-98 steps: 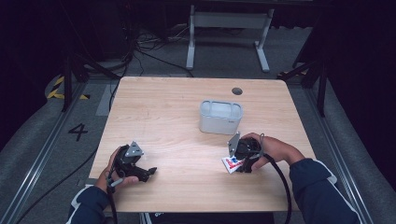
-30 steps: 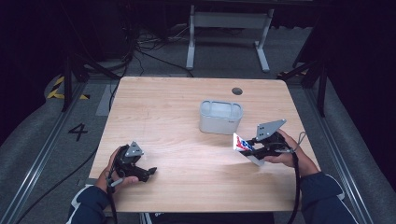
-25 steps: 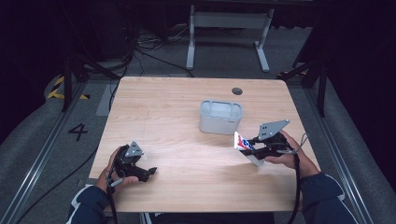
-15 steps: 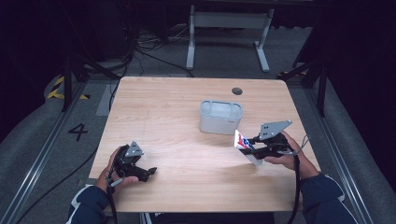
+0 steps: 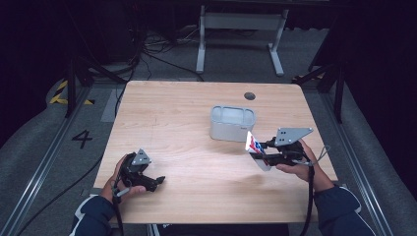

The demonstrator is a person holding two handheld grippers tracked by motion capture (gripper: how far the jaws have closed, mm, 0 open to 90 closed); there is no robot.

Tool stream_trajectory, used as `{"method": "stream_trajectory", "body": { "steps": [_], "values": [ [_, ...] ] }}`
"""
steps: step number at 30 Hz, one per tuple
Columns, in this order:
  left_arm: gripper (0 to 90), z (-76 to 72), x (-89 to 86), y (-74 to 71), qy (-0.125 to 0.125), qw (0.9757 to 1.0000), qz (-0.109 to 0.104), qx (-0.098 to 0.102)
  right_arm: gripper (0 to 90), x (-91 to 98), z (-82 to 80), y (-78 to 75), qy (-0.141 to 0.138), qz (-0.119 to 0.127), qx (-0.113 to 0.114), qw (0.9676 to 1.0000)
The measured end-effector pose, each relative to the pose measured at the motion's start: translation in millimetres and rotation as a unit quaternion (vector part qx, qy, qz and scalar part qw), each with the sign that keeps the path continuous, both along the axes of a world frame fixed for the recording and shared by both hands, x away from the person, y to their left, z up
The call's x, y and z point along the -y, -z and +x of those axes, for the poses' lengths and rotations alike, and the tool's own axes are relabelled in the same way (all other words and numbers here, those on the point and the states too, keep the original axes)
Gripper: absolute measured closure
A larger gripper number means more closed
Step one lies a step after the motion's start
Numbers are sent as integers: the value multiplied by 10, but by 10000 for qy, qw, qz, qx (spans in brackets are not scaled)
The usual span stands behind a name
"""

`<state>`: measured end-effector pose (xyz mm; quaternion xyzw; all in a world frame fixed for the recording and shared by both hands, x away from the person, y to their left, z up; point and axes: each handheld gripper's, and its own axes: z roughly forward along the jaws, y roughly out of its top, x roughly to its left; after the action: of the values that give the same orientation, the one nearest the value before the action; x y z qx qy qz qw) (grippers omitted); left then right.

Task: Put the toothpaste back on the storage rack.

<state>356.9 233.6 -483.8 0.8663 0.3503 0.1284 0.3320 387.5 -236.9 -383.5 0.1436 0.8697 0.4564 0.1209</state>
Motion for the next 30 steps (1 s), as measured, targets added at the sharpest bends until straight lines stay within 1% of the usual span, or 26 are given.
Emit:
{"method": "stream_trajectory", "body": {
  "steps": [1, 2, 5, 7, 9, 10, 11, 13, 15, 17, 19, 29, 30],
  "values": [
    [5, 0, 0, 1, 0, 10000, -4, 3, 639, -1, 1, -9, 72, 75, 56, 9999],
    [5, 0, 0, 1, 0, 10000, -4, 3, 639, -1, 1, -9, 72, 75, 56, 9999],
    [5, 0, 0, 1, 2, 10000, -1, 2, 639, -18, 2, -42, 241, 220, 193, 9993],
    [5, 0, 0, 0, -1, 10000, 0, -3, 637, -15, -3, -65, 274, 353, 256, 9987],
    [5, -2, 1, 1, -14, 10000, -8, -3, 636, -15, -6, -71, 291, 370, 275, 9985],
    [5, 0, 0, 0, 0, 10000, -1, -1, 635, -19, -9, -81, 326, 396, 344, 9981],
    [4, 0, 0, -2, -14, 10000, 9, -3, 634, -28, -8, -104, 380, 490, 384, 9973],
    [4, 3, -2, -2, 5, 10000, 22, 10, 634, -31, 4, -128, 394, 588, 368, 9968],
    [4, 3, -2, -3, 6, 10000, 27, 8, 633, -38, 7, -142, 390, 620, 379, 9966],
    [4, 3, -2, -2, 7, 10000, 20, 12, 633, -59, 11, -177, 437, 660, 439, 9959],
    [4, 4, -2, -2, 8, 10000, 21, 13, 633, -71, 31, -218, 470, 745, 483, 9949],
    [4, 3, -2, -3, 6, 10000, 23, 10, 632, -119, 98, -321, 560, 849, 560, 9932],
    [4, 3, -2, -3, 5, 10000, 23, 9, 632, -132, 113, -364, 573, 893, 573, 9927]
  ]
}}
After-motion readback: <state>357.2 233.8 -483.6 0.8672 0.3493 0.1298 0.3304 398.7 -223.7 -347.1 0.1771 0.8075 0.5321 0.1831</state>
